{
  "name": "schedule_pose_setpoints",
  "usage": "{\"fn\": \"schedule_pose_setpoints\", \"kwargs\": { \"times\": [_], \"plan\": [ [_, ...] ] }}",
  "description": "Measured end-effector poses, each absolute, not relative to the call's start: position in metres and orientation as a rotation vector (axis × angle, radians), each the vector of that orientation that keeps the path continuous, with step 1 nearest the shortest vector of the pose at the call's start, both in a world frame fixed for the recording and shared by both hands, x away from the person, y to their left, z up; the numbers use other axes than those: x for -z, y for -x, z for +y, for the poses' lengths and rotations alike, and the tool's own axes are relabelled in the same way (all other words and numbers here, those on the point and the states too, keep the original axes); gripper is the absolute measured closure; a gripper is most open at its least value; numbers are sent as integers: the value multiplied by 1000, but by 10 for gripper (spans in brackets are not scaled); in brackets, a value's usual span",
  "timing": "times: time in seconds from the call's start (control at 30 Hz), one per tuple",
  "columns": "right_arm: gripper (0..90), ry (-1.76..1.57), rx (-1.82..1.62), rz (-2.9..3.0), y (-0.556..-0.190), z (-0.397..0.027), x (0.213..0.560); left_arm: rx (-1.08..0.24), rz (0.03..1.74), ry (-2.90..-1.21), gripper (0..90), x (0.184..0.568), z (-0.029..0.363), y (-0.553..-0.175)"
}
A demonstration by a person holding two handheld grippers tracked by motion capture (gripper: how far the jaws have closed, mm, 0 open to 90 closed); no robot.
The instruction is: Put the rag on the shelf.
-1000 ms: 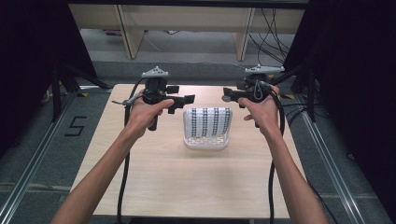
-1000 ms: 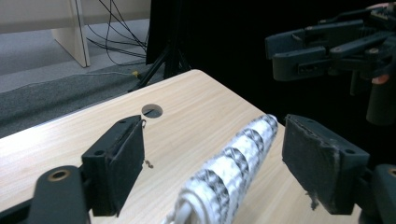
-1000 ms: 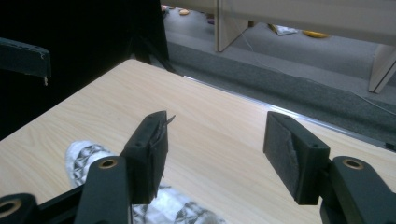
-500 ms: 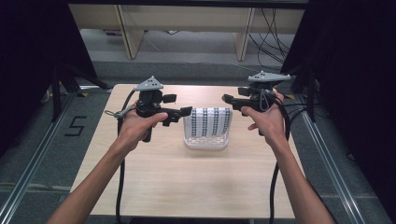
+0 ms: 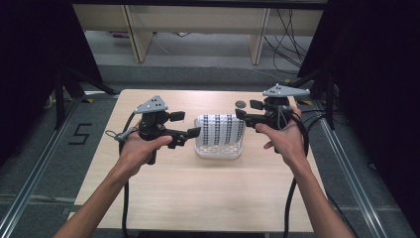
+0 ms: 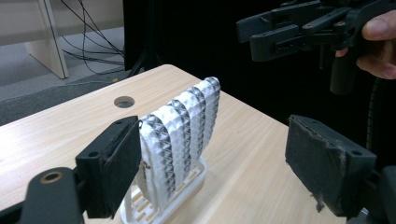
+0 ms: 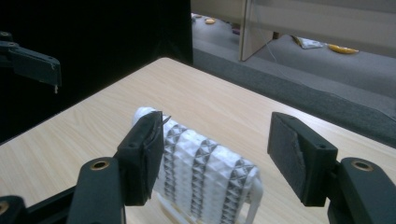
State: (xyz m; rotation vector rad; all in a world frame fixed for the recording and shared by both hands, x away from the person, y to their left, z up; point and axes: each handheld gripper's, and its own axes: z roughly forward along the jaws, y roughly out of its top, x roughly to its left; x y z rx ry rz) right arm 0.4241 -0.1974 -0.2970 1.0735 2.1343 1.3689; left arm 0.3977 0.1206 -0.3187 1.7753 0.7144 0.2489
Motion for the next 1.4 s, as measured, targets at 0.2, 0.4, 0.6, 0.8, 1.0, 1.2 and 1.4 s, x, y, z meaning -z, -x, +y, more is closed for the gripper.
{"fn": "schedule_pose_setpoints", "kwargs": {
  "times": [0.2,0.4,0.6,0.8,1.0,1.2,1.4],
  "plan": [
    [373,-1027,-1351,2141,-417,-195,299,-244,698,-1777,179,322,122,-388],
    [373,-1041,-1379,2164,-406,-195,305,-228,686,-1772,179,327,122,-378],
    [373,-1023,-1388,2170,-397,-195,308,-189,661,-1788,179,334,121,-367],
    [370,-994,-1424,2180,-386,-193,310,-183,642,-1795,178,340,124,-355],
    [364,-961,-1415,2185,-379,-192,315,-187,635,-1806,178,347,125,-348],
    [356,-946,-1444,2209,-369,-191,320,-173,626,-1818,178,359,124,-338],
    [347,-948,-1436,2212,-362,-191,326,-167,609,-1823,178,367,126,-332]
  ]
}}
